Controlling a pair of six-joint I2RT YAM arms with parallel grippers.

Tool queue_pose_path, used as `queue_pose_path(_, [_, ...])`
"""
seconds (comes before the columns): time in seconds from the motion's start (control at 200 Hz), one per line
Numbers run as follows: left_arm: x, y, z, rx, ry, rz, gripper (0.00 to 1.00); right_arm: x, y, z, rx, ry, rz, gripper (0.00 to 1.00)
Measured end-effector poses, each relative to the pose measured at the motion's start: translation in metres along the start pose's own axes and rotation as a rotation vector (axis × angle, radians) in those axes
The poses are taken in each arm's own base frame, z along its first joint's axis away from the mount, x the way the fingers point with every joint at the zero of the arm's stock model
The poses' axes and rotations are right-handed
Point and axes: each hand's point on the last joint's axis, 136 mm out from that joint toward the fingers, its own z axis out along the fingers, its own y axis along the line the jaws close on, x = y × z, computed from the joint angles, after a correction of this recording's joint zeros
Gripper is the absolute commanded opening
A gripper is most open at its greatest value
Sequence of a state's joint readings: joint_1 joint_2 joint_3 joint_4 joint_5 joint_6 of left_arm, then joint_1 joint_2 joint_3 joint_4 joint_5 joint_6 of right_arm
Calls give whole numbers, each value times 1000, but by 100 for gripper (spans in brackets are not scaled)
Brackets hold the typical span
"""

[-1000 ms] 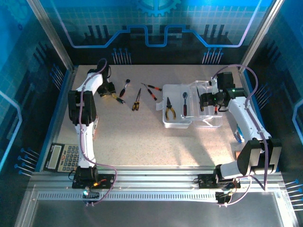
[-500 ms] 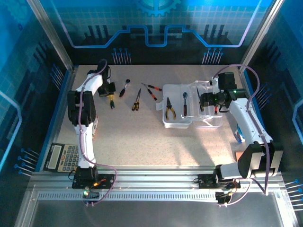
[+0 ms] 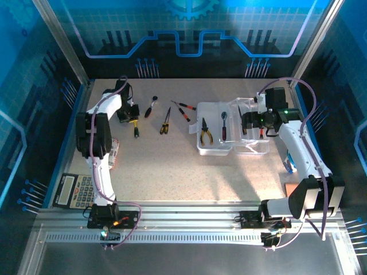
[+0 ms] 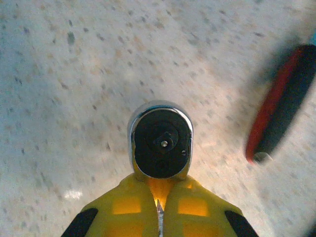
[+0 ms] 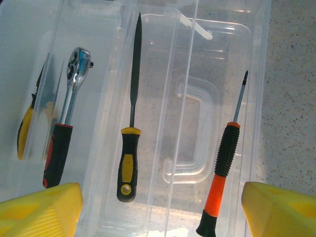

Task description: Pack the tool kit

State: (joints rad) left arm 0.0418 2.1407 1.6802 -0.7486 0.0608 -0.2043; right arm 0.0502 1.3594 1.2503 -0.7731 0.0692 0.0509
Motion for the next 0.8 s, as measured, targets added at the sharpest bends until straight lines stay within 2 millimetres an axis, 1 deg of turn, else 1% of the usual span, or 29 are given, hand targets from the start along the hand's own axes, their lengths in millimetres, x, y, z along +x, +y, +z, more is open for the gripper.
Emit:
queue_pose_path(0.085, [5, -14, -22, 74, -25, 0, 0, -1, 6, -3, -16, -4, -11, 86])
queue_pose_path(0.16, [6, -35, -47, 157, -66, 4, 0, -4, 16, -7, -46, -10, -26, 89])
queue_pose_path(0.215, [6, -54, -65, 222, -102, 18, 0, -8, 26, -11, -79, -22, -41, 92])
queue_pose_path(0.275, [8, -76, -83, 288, -139, 47, 0, -13, 39, -17, -120, -39, -53, 100])
queue_pose_path(0.35, [15, -105, -102, 368, -169, 80, 0, -20, 59, -27, -174, -68, -80, 100])
queue_pose_path(0.41, [23, -131, -116, 438, -182, 108, 0, -24, 79, -36, -228, -90, -107, 100])
queue_pose_path(0.535, [42, -177, -135, 559, -188, 153, 0, -28, 118, -47, -333, -125, -149, 100])
queue_pose_path(0.63, [56, -209, -144, 635, -180, 183, 0, -30, 147, -51, -412, -142, -167, 100])
queue_pose_path(0.73, [72, -238, -151, 698, -169, 214, 0, -33, 174, -50, -483, -152, -175, 100])
queue_pose_path(0.8, [82, -254, -155, 731, -157, 232, 0, -34, 191, -45, -516, -149, -174, 94])
